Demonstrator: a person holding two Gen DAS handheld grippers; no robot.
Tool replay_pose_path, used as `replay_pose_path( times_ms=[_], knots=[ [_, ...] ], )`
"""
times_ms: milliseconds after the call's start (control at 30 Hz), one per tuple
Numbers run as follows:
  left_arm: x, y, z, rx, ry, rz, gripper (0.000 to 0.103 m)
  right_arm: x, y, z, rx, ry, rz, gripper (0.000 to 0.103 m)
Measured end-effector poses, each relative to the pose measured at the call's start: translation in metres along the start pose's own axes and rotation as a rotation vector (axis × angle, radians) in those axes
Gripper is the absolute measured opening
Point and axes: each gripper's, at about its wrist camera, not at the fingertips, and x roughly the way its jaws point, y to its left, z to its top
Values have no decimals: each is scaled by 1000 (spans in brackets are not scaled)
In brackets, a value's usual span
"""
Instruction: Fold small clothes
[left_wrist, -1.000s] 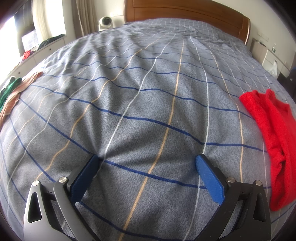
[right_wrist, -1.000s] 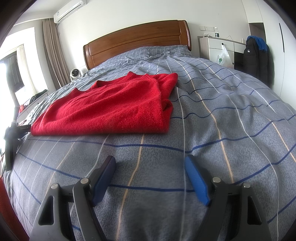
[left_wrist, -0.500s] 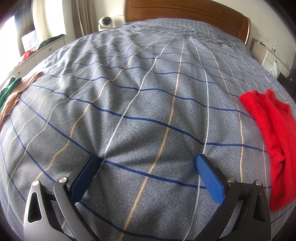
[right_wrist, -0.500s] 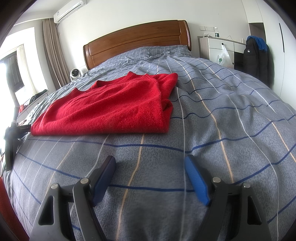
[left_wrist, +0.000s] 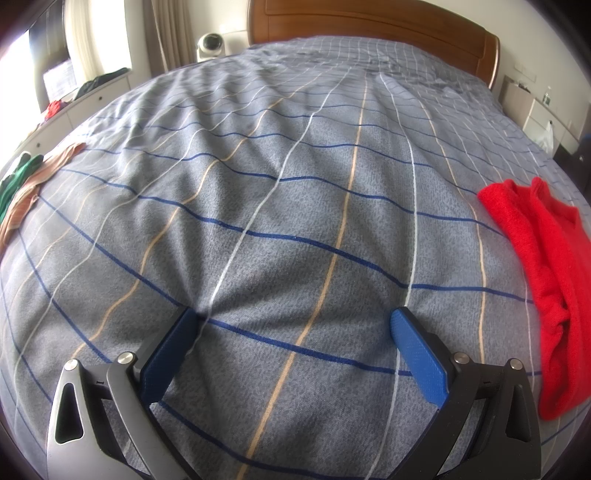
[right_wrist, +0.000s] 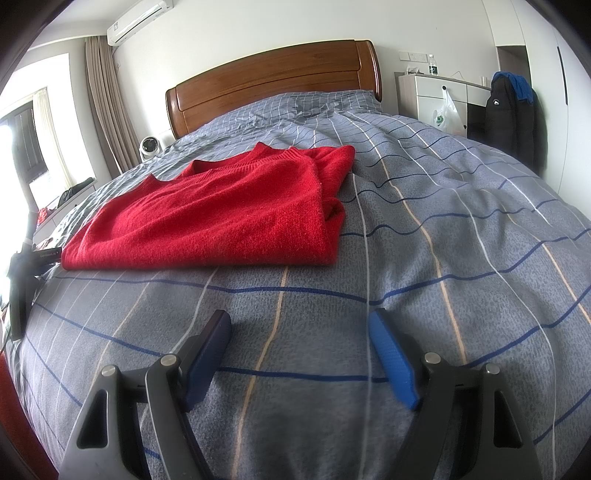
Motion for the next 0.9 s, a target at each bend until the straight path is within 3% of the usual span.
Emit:
replay_pose_path(
  times_ms=[900],
  knots=[
    [0,0,0,0,0,0,103,1,0,0,-4,13,-10,77]
  ],
)
